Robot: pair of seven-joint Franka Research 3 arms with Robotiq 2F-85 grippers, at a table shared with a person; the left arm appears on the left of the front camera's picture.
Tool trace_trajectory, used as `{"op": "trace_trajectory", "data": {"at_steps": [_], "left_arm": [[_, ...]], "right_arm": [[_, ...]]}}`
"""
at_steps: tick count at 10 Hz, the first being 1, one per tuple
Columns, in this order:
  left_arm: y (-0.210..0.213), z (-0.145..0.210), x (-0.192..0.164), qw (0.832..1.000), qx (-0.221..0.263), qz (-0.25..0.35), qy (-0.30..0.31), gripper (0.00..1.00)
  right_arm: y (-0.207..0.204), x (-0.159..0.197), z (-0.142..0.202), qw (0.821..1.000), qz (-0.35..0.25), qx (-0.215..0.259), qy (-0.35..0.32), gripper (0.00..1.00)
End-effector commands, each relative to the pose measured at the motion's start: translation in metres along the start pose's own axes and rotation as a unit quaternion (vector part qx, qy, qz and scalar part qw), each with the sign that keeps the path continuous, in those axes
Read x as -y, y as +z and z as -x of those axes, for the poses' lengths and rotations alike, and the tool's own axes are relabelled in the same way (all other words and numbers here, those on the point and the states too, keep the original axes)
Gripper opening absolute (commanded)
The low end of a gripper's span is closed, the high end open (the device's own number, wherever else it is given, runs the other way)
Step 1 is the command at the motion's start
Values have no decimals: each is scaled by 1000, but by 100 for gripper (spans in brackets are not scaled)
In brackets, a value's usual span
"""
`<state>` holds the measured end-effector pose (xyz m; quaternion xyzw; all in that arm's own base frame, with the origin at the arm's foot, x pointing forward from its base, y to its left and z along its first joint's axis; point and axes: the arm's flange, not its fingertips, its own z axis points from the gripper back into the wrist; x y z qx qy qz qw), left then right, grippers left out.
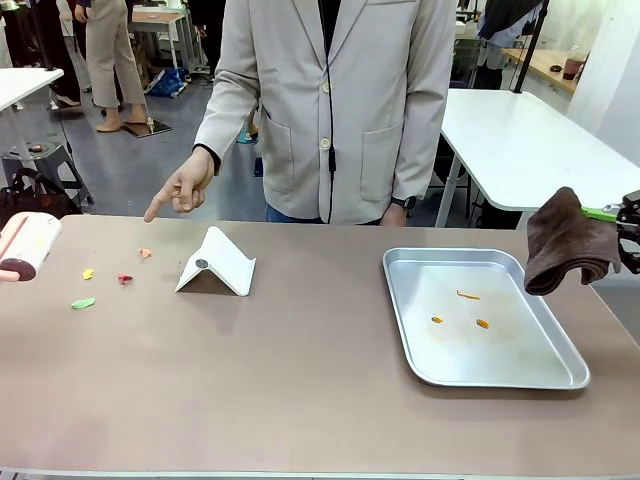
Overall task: Clean the surface of the table.
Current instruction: If a person points to the right, clean the right side of the table with your right hand, and if they point to the left, clean the left side with your left hand.
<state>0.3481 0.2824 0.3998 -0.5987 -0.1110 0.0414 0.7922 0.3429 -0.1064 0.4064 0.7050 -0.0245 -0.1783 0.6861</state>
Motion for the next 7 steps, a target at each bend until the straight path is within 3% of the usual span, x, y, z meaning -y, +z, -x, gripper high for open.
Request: {"op": "trace_trajectory", "data": {"at_steps": [1, 4, 5, 7], "left_arm": [[1, 2, 3, 1000, -1, -2, -9, 0], [1, 2, 3, 1000, -1, -2, -9, 0], [0, 0, 0, 1000, 0, 0, 0, 22], [15, 7, -8, 999, 20, -7, -33, 22]], "right_arm": [[0, -4, -1, 1000, -13, 3, 1, 0], [0, -4, -1, 1000, -13, 3, 1, 0], [0, -4, -1, 1000, -13, 3, 1, 0], [0, -4, -1, 1000, -13, 3, 1, 0]]}}
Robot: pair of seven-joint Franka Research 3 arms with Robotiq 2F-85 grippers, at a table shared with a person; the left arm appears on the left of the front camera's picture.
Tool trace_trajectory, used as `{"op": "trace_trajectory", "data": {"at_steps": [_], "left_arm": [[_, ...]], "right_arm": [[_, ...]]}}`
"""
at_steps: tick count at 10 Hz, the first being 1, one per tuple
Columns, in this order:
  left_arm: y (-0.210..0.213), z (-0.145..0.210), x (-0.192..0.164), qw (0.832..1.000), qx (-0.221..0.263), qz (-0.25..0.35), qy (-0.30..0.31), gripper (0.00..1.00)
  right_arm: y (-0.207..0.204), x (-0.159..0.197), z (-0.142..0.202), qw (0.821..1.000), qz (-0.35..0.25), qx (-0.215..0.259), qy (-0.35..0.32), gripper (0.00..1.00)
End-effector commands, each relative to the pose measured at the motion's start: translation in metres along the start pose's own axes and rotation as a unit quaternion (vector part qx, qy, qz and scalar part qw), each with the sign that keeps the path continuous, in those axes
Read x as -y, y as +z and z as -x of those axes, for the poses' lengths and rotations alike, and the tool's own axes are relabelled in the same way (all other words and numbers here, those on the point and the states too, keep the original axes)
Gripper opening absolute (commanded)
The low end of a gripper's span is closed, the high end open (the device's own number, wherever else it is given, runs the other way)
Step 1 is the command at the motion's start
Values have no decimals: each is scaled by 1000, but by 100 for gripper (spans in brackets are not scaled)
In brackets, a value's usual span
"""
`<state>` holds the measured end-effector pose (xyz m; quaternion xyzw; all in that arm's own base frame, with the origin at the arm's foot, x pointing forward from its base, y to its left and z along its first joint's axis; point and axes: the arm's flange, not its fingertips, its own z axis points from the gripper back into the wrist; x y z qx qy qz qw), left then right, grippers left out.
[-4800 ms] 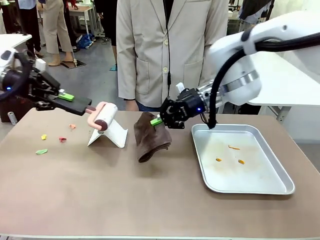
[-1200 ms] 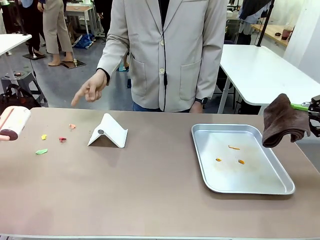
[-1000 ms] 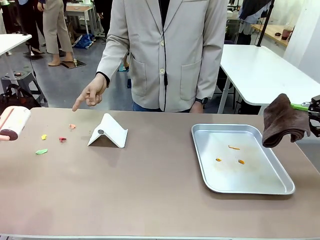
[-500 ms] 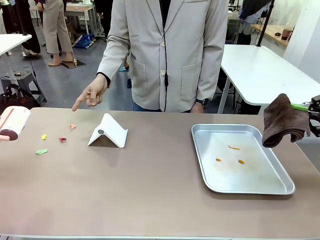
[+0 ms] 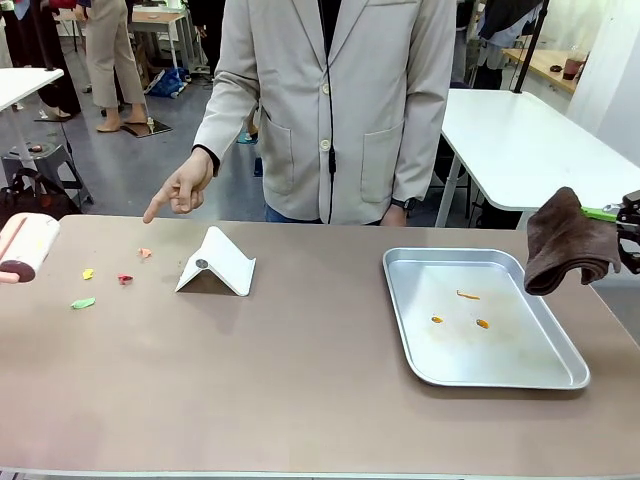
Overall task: Clean the surface of the table.
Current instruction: If a person points to the right, clean the right side of the table with your right hand, and if they point to the left, clean the left side with your left hand.
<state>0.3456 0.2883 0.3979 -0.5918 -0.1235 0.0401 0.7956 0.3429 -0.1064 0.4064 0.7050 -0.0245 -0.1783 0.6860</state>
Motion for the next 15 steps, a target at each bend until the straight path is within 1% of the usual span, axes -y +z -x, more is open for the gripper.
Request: {"op": "trace_trajectory", "data": {"at_steps": [1, 3, 4, 5, 7, 10, 13, 14, 15], "left_arm": [[22, 7, -12, 999, 30, -3, -25, 22], [30, 2, -29, 997, 67, -39, 5, 22], [27, -2, -35, 995, 79, -60, 34, 22], [22, -8, -40, 991, 102, -66, 55, 22], [10, -15, -49, 984, 134, -75, 87, 22], [-2, -16, -66, 981, 134, -102, 100, 22], [-20, -12, -74, 978, 127, -133, 94, 22], [-24, -9, -76, 977, 130, -145, 84, 22], [-27, -7, -80, 976, 127, -154, 88, 22]], "right_arm": [[0, -4, -1, 1000, -13, 3, 1, 0], [0, -4, -1, 1000, -13, 3, 1, 0], [0, -4, -1, 1000, -13, 3, 1, 0], [0, -4, -1, 1000, -13, 3, 1, 0], [0, -4, -1, 1000, -13, 3, 1, 0], [0, -4, -1, 1000, -13, 3, 1, 0], [0, -4, -1, 1000, -13, 3, 1, 0], [0, -4, -1, 1000, -13, 3, 1, 0], [0, -4, -1, 1000, -13, 3, 1, 0]]}}
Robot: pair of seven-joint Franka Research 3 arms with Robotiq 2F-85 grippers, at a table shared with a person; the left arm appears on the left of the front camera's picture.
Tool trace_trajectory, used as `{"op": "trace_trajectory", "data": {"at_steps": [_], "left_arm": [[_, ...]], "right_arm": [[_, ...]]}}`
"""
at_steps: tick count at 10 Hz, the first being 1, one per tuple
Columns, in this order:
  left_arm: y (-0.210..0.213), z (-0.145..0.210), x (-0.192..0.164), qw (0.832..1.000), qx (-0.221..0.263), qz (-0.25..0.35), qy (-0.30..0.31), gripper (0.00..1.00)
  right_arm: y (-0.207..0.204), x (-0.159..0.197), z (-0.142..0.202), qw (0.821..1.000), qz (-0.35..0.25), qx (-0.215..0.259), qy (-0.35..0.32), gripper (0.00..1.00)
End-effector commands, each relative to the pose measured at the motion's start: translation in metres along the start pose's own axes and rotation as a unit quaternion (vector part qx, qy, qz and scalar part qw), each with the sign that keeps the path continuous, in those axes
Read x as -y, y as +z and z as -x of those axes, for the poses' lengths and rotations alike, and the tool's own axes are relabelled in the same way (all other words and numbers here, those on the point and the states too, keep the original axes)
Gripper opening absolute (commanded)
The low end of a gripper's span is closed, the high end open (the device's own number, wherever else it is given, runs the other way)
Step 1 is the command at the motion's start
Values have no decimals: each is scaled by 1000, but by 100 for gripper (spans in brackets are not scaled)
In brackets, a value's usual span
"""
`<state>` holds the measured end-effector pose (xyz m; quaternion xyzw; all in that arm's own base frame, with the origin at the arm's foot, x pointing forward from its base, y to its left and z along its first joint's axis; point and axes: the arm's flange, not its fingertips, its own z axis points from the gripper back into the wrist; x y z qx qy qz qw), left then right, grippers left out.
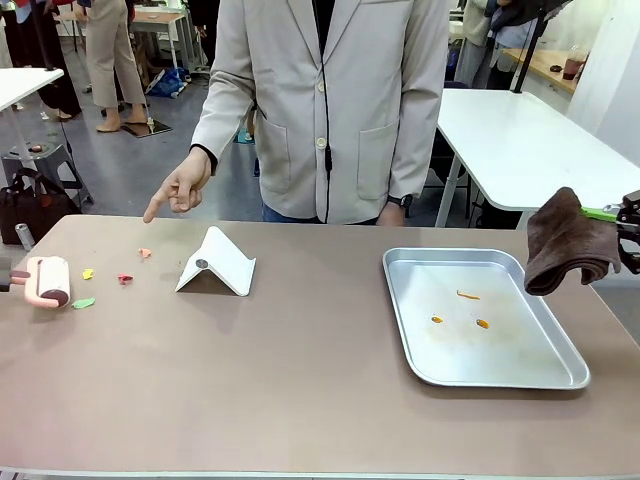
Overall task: Clean the surface of the table.
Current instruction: If a person points to the right, clean the right side of the table with your right hand, and if they point to the left, clean the left side with your left hand.
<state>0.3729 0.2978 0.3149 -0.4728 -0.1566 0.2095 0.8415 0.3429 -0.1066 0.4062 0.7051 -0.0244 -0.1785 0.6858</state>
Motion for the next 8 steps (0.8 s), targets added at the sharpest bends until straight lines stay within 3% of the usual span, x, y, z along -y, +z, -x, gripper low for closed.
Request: {"op": "trace_trajectory", "data": {"at_steps": [1, 8], "left_arm": [[-6, 11, 2, 1000, 6, -12, -2, 22], [-35, 11, 13, 999, -7, -37, 38, 22]], "right_arm": [[0, -4, -1, 1000, -13, 3, 1, 0], [0, -4, -1, 1000, -13, 3, 1, 0]]}}
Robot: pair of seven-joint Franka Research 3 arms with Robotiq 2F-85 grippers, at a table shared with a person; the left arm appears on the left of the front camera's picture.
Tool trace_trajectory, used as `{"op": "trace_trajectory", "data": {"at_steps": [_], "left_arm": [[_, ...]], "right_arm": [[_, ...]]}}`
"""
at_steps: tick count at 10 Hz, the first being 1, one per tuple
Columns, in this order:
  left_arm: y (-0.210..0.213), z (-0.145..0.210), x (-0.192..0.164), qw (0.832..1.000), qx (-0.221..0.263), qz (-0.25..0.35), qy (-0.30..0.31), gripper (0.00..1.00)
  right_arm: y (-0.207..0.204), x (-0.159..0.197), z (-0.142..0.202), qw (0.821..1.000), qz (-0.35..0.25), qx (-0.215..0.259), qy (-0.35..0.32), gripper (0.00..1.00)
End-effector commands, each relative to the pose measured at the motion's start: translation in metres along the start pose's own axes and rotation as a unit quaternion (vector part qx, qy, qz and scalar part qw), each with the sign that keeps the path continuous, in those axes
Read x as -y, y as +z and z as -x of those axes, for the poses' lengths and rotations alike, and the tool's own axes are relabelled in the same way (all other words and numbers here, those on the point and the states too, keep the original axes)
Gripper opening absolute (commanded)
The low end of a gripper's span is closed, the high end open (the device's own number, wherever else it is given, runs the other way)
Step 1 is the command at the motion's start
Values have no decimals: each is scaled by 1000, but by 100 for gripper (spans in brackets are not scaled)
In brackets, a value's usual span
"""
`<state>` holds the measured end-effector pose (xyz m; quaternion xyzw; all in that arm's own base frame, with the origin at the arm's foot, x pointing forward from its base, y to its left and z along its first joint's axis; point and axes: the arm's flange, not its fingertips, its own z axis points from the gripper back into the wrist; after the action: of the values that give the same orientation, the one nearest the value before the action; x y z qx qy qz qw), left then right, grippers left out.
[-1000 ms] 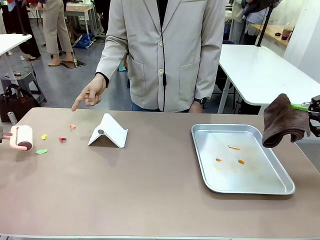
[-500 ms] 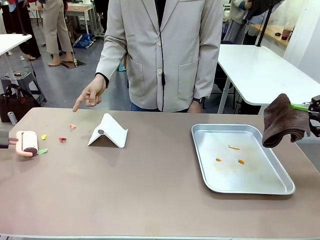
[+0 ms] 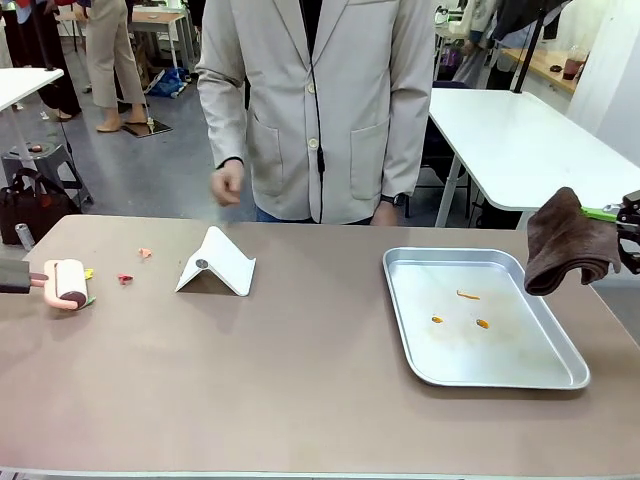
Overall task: Clean the surface of the table.
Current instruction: If a person points to the right, clean the right side of the table with your right hand, and if they point to the left, clean the left side with your left hand.
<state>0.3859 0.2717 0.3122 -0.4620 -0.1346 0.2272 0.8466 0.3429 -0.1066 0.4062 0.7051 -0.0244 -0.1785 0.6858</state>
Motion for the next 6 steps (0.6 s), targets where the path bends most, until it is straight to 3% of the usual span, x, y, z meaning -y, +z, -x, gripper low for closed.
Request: {"op": "trace_trajectory", "data": {"at_steps": [1, 6], "left_arm": [[-14, 10, 1, 1000, -2, -25, 18, 22], [-36, 7, 15, 999, -10, -36, 34, 22]], "right_arm": [[0, -4, -1, 1000, -13, 3, 1, 0], [0, -4, -1, 1000, -13, 3, 1, 0]]}}
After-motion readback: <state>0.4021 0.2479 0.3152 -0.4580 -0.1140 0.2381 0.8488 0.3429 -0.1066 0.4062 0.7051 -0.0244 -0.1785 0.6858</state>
